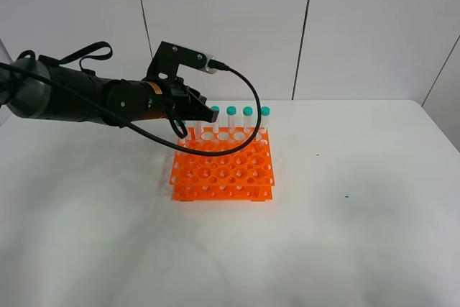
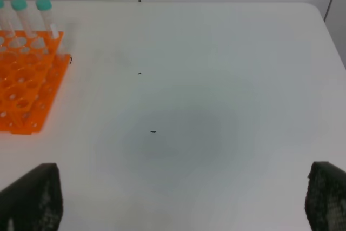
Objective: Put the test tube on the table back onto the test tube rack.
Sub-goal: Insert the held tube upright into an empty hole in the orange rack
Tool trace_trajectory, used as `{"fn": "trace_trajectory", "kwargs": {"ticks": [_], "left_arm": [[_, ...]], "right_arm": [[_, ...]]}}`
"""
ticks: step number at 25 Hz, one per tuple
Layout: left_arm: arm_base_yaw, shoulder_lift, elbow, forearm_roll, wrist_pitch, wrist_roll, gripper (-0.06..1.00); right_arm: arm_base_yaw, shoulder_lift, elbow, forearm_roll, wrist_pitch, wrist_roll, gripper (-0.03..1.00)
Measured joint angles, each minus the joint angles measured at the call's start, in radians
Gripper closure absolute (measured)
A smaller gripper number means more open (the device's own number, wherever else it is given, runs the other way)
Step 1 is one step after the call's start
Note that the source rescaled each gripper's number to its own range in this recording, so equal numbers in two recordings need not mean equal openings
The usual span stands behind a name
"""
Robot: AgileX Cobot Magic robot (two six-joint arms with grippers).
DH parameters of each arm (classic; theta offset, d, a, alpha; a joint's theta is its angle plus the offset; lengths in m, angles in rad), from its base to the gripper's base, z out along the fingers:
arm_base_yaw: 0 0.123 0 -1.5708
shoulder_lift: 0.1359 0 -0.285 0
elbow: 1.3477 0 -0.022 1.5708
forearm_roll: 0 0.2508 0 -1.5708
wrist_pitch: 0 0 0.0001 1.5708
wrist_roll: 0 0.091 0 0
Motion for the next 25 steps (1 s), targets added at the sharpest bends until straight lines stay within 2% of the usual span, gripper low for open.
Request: {"fn": "trace_trajectory", "kwargs": {"ticks": [25], "left_arm": [[-0.001, 0.076, 0.001, -0.002, -0.028, -0.036, 0.94]], "right_arm": [[0.000, 0.000, 0.000, 0.000, 0.000, 0.000, -0.03]]}}
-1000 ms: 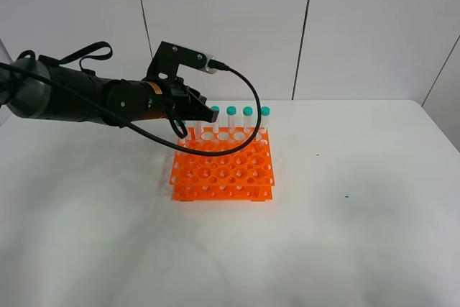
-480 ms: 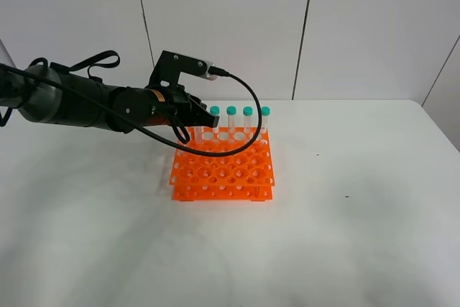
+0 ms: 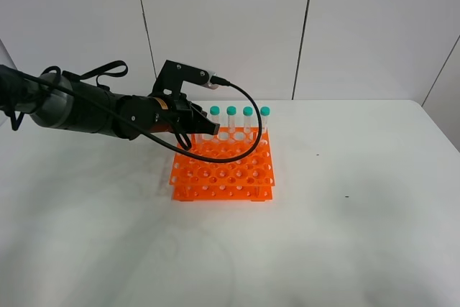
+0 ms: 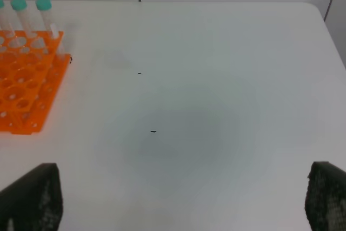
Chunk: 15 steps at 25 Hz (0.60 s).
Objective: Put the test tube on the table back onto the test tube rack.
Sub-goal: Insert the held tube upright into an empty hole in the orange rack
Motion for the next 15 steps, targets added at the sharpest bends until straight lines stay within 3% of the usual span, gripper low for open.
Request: {"fn": "trace_trajectory", "kwargs": {"ticks": [15], "left_arm": [[0.000, 0.024, 0.000, 0.000, -0.040, -0.026, 0.94]], "right_arm": [[0.000, 0.000, 0.000, 0.000, 0.000, 0.000, -0.03]]}}
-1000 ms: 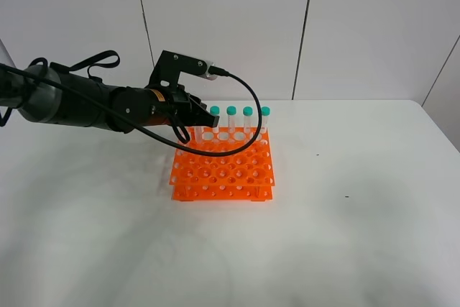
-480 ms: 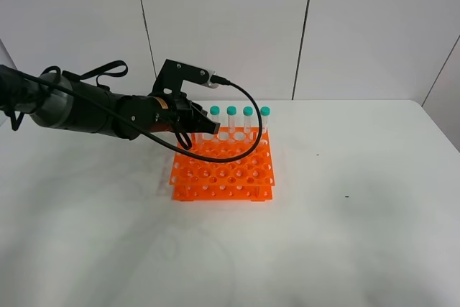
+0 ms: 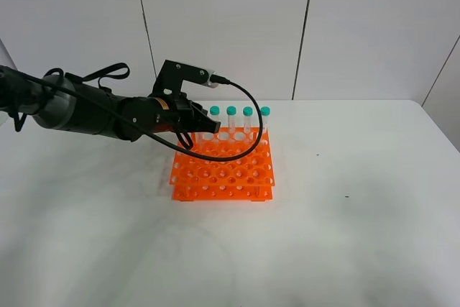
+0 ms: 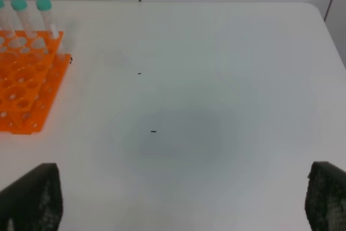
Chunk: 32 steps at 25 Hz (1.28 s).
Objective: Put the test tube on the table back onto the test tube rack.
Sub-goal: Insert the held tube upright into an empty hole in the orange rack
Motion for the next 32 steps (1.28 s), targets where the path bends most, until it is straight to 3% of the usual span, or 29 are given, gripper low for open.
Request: {"fn": "trace_trajectory", "kwargs": {"ticks": [21, 26, 32], "left_arm": [[0.000, 0.033, 0.000, 0.000, -0.013, -0.019, 0.94], [0.000, 0.027, 0.000, 0.000, -0.013, -0.021, 0.81], [0.000, 0.007, 0.000, 0.000, 0.002, -0.027, 0.76]], "right_arm": [[0.000, 0.000, 0.000, 0.000, 0.000, 0.000, -0.03], [0.000, 0.000, 0.000, 0.000, 0.000, 0.000, -0.03], [0.000, 0.000, 0.000, 0.000, 0.000, 0.000, -0.03]]}}
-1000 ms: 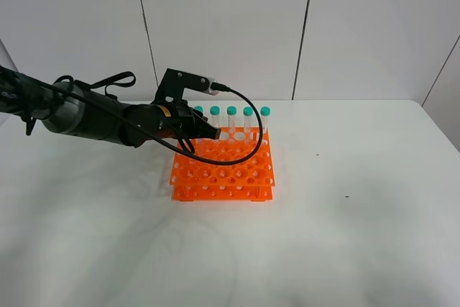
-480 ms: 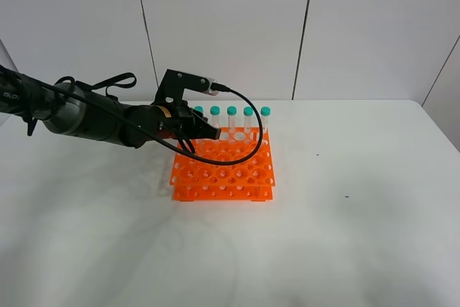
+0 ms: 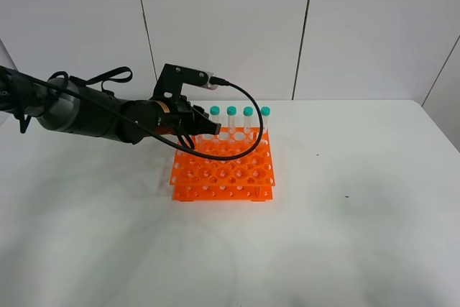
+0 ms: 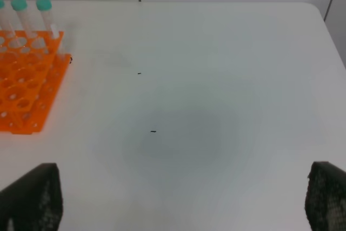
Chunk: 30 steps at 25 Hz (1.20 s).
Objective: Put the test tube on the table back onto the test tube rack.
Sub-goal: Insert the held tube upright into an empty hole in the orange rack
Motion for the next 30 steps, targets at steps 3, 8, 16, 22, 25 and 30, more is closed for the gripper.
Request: {"fn": "trace_trajectory", "kwargs": {"ticks": [3, 8, 16, 22, 25, 30], "left_arm": [[-0.002, 0.000, 0.000, 0.000, 0.012, -0.002, 0.74], [-0.007, -0.030, 0.000, 0.000, 0.022, -0.002, 0.52], [-0.007, -0.163, 0.000, 0.003, 0.039, 0.002, 0.35], [-0.007, -0.319, 0.000, 0.003, 0.211, 0.027, 0.10], [-0.007, -0.392, -0.014, 0.003, 0.425, 0.027, 0.05], [-0.007, -0.433, -0.053, 0.005, 0.815, 0.009, 0.04]], "right_arm": [[0.000, 0.000, 0.000, 0.000, 0.000, 0.000, -0.03], [0.000, 0.000, 0.000, 0.000, 0.000, 0.000, -0.03], [0.000, 0.000, 0.000, 0.000, 0.000, 0.000, -0.03], [0.000, 0.000, 0.000, 0.000, 0.000, 0.000, -0.03], [0.000, 0.000, 0.000, 0.000, 0.000, 0.000, -0.03], [0.000, 0.000, 0.000, 0.000, 0.000, 0.000, -0.03]]}}
